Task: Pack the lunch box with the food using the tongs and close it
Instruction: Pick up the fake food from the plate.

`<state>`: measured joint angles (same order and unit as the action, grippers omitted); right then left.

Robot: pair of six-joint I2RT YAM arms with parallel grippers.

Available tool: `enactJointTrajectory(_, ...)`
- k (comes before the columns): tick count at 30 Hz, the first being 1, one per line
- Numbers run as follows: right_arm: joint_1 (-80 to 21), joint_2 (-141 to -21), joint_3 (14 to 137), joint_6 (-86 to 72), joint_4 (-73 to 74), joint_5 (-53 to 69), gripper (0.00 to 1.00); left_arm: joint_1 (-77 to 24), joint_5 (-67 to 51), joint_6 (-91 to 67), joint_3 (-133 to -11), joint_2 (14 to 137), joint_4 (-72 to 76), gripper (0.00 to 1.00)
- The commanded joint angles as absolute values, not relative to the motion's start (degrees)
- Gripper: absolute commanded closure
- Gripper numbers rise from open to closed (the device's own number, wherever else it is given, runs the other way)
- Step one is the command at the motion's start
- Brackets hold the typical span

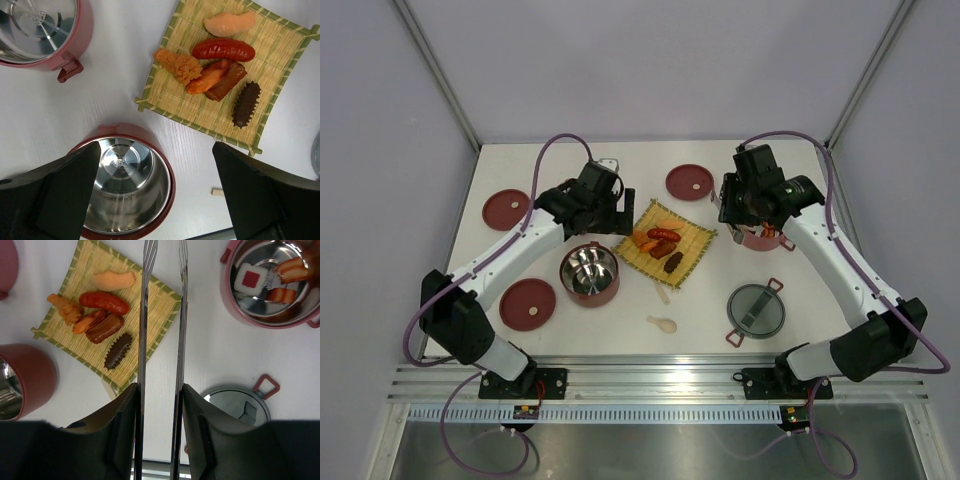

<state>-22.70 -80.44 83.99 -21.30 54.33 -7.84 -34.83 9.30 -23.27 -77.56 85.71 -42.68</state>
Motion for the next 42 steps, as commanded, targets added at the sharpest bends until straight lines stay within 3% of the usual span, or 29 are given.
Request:
enactJointTrajectory(1,-25.22,-81.38,85.70,-22.94,51.77,-7.21,0.55,-35.15,11.16,-26.98,-81.73,88.84,-42.71,0.01)
enactJointTrajectory(11,-25.14,-78.40,83.15,-23.20,52.91,-10.99,0.54,-35.95,12.04,-39.54,-87.45,98.87,-42.80,0.03)
enactJointTrajectory(18,-25.14,-76.20,80.68,-24.17,53.70,-11.25,0.54,-36.39,13.53,-40.08,-87.19,97.65,-42.54,0.03)
enactJointTrajectory(36,-33.92,-82.44,83.06,-17.32,55.20,5.09,0.53,-34.46,20.74,-45.35,-88.24,94.75,-48.86,0.01)
enactJointTrajectory(42,-37.88,-86.92,85.51,-13.98,55.90,4.84,0.52,-31.55,20.57,-47.28,-89.03,93.61,-50.45,0.01)
